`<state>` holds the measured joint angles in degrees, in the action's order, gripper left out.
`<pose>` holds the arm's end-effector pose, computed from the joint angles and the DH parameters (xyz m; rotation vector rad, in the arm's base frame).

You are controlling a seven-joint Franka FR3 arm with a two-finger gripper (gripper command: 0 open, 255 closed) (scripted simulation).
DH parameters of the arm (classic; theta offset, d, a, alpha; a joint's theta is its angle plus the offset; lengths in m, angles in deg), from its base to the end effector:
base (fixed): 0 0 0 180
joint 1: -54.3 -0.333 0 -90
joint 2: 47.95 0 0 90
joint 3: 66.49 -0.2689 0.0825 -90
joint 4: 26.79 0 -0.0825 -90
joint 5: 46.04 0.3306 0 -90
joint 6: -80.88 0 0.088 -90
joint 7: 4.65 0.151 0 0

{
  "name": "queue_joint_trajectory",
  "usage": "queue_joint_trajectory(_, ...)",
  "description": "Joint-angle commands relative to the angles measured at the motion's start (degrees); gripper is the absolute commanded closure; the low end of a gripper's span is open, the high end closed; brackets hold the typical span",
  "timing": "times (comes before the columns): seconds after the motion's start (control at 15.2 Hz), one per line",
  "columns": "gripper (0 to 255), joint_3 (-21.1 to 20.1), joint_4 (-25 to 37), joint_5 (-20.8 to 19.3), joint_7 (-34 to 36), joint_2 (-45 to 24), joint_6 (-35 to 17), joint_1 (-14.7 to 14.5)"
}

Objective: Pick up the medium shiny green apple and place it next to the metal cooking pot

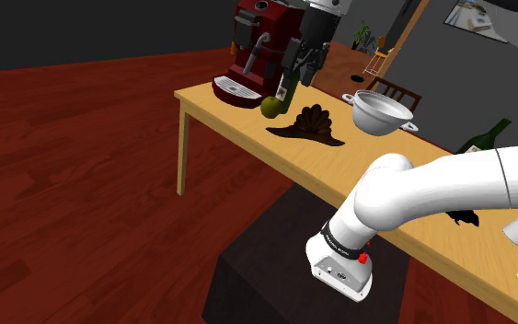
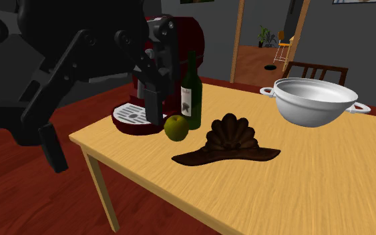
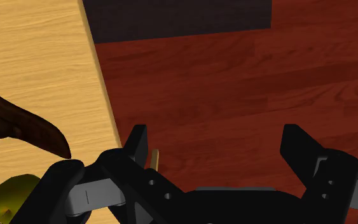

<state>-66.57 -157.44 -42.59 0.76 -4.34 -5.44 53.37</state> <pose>0.2860 0.0145 0.5322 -3.0810 0.1136 0.0244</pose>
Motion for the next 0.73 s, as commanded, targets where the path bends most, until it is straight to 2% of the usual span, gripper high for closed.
queue_joint_trajectory(0.0,0,0.0,0.0,0.0,0.0,0.0,0.0,0.0)
queue_joint_trajectory(0.66,0,11.3,-0.3,-6.0,-15.0,-9.6,-10.6,2.2)
